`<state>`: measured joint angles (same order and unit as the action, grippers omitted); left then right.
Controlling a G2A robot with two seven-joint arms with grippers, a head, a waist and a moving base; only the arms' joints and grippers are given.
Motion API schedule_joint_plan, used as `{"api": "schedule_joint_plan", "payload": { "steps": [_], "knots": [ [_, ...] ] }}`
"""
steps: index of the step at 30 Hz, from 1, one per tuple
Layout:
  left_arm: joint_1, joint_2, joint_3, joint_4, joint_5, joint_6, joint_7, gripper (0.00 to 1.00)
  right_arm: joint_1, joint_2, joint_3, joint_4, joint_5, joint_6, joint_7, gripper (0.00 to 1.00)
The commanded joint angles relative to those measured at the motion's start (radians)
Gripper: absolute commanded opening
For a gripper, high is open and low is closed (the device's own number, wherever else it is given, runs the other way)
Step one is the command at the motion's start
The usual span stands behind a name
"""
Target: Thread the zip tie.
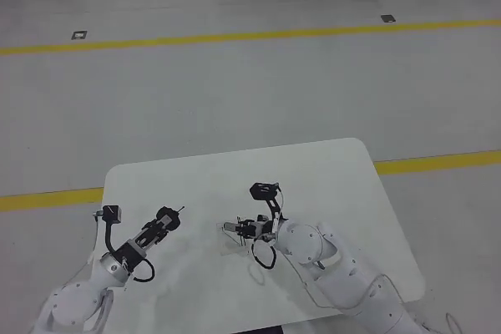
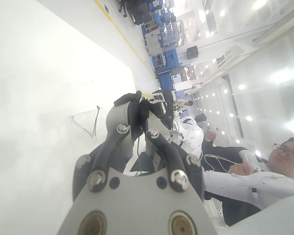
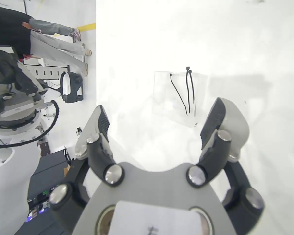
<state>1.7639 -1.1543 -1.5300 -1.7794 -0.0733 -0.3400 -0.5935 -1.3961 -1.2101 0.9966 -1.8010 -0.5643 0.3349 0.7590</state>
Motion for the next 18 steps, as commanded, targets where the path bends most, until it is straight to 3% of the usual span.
{"api": "schedule_joint_plan", "payload": {
  "steps": [1,7,14,18],
  "knots": [
    [0.0,0.0,0.0,0.0,0.0,0.0,0.0,0.0,-0.001,-0.001,-0.017,-0.007,-0.082,0.005,0.003,1.0],
    [0.0,0.0,0.0,0.0,0.0,0.0,0.0,0.0,-0.014,-0.039,-0.013,-0.001,-0.237,0.005,0.093,1.0],
    [0.0,0.0,0.0,0.0,0.0,0.0,0.0,0.0,-0.068,-0.119,0.01,-0.052,-0.403,0.005,0.148,1.0],
    [0.0,0.0,0.0,0.0,0.0,0.0,0.0,0.0,-0.058,-0.169,0.008,-0.017,-0.446,0.005,0.159,1.0]
  ]
}}
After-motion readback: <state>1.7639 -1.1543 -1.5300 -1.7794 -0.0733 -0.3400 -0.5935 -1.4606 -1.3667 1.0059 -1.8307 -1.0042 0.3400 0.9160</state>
